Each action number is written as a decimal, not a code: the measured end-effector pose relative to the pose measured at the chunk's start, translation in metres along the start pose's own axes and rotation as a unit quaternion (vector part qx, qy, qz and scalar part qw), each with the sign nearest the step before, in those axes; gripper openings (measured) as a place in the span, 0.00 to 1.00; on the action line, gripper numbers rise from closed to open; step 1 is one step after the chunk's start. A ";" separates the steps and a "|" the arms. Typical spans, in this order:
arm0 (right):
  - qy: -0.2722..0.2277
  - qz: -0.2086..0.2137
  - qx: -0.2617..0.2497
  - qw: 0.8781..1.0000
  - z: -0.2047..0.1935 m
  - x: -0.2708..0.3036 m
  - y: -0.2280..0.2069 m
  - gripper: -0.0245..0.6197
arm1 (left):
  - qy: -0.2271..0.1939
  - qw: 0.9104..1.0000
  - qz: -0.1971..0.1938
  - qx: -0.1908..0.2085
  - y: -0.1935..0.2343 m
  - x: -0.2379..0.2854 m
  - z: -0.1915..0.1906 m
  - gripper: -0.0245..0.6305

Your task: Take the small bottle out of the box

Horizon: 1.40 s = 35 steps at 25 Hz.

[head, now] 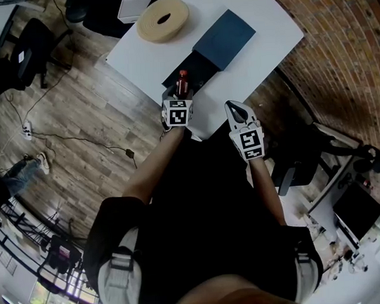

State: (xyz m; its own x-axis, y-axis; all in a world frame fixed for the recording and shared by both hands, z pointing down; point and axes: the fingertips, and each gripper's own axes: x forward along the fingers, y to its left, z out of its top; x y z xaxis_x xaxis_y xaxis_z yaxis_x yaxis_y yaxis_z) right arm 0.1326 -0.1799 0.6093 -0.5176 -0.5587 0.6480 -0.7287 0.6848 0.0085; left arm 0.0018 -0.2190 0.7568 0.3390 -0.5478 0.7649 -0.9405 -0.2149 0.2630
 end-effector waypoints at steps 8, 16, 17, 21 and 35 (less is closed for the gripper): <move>-0.002 -0.003 0.005 1.000 -0.005 -0.005 -0.005 0.04 | 0.017 0.998 0.032 0.044 -0.002 0.009 -0.003 0.42; -0.003 -0.003 0.012 1.000 -0.008 -0.005 -0.011 0.04 | 0.037 0.996 0.049 0.063 -0.002 0.015 -0.006 0.38; -0.002 -0.003 0.012 1.000 -0.008 -0.005 -0.011 0.04 | 0.037 0.996 0.050 0.061 -0.002 0.015 -0.007 0.38; -0.002 -0.002 0.015 1.000 -0.009 -0.004 -0.012 0.04 | 0.035 0.997 0.037 0.052 -0.003 0.016 -0.006 0.38; 0.000 -0.005 0.018 1.000 -0.006 -0.001 -0.020 0.04 | 0.039 0.998 -0.032 -0.028 -0.007 0.026 0.000 0.37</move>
State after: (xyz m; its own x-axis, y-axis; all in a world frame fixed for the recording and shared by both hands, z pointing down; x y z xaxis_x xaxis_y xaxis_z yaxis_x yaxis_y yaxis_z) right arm 0.1508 -0.1899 0.6132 -0.5099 -0.5653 0.6484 -0.7495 0.6619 -0.0124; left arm 0.0175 -0.2314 0.7751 0.3982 -0.4685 0.7887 -0.9173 -0.2016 0.3434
